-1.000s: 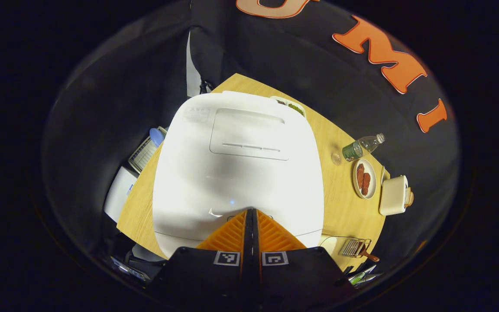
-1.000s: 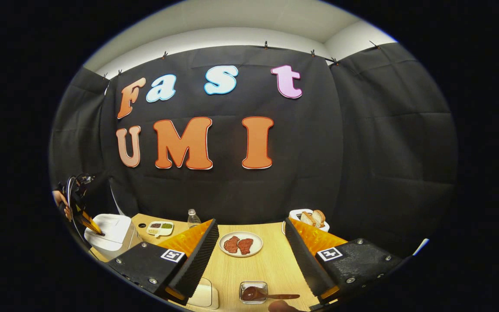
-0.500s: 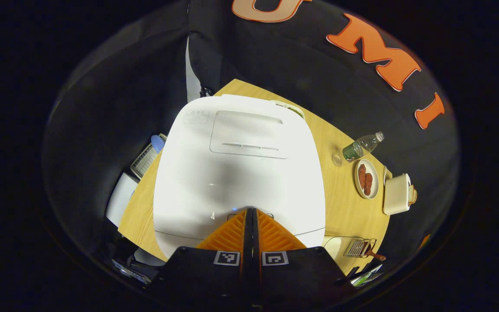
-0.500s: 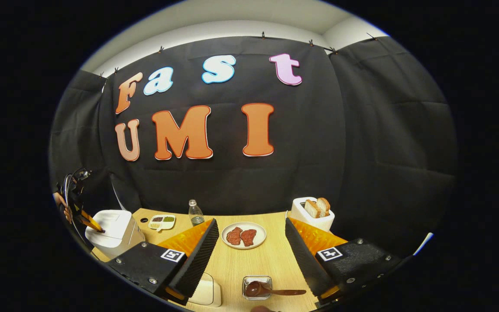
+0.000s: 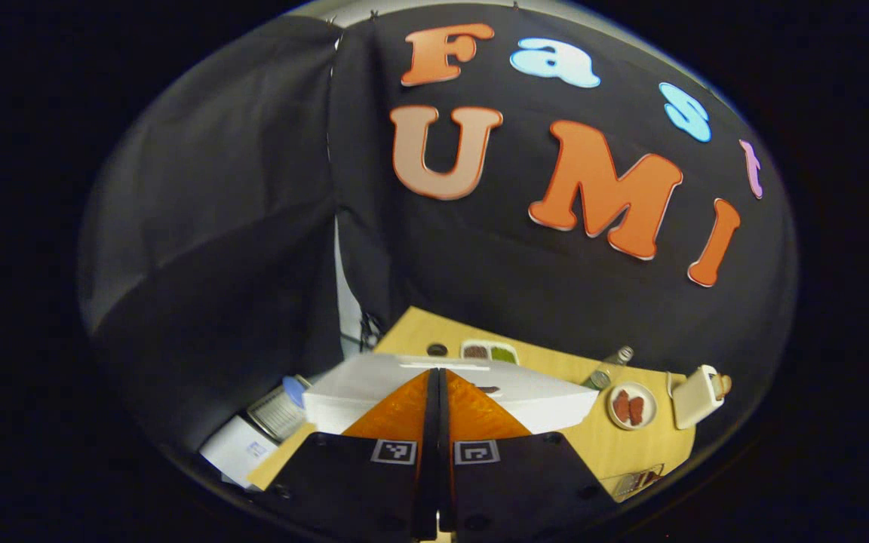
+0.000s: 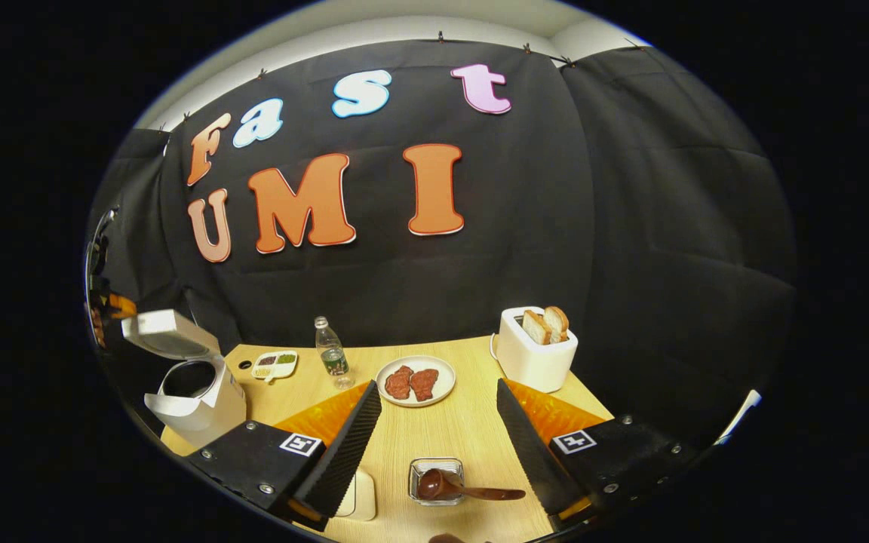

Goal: Close the left gripper, press the button to open the rice cooker; take a wooden spoon from the chopstick holder with the right hand, scoop a spoonful of rice and pour it into the rice cooker, then put the wooden spoon back into the chopstick holder.

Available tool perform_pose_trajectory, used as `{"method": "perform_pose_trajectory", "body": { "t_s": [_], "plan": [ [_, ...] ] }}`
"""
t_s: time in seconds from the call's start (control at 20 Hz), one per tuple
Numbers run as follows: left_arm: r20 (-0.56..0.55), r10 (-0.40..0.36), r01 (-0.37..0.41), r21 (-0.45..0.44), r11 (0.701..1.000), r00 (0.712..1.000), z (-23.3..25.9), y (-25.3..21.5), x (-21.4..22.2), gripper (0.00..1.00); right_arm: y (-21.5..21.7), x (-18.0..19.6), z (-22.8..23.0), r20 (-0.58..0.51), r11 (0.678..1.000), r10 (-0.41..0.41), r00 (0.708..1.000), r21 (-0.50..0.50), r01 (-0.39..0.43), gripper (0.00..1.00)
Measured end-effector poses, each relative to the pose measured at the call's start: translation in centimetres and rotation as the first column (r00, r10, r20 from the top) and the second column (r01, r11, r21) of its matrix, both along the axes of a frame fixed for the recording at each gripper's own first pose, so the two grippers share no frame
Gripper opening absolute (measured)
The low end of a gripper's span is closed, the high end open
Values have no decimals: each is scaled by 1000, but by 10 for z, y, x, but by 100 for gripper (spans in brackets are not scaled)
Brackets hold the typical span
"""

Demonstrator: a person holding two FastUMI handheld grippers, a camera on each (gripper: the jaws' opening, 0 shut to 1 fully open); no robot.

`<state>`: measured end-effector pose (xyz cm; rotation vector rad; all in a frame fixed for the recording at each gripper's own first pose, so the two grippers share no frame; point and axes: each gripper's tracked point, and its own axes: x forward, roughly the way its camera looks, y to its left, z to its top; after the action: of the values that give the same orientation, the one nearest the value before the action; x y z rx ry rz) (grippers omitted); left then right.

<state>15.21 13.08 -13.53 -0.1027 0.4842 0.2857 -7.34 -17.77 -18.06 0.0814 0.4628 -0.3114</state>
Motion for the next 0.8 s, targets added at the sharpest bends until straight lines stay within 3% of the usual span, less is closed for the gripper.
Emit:
{"method": "perform_pose_trajectory", "body": {
  "t_s": [0.3, 0.45, 0.7, 0.75, 0.8],
  "plan": [
    [159, -40, 29, 74, 997, 986, 43, -32, -20, 5, 0, -11, -30, -61, 1000, 10, 998, 25, -9, 95],
    [170, -31, 6, 147, 989, 985, 48, -43, -36, 5, -1, -18, -46, -90, 999, 10, 996, 52, -5, 96],
    [230, -64, 31, 140, 990, 971, 67, -74, -60, 6, -5, -29, -79, -148, 994, -13, 989, 110, 30, 95],
    [236, -72, 39, 140, 989, 969, 68, -79, -63, 20, -7, -31, -84, -157, 993, -23, 987, 112, 41, 95],
    [241, -81, 46, 146, 988, 967, 68, -85, -67, 24, -8, -34, -88, -165, 992, -25, 986, 115, 44, 95]
  ]
}}
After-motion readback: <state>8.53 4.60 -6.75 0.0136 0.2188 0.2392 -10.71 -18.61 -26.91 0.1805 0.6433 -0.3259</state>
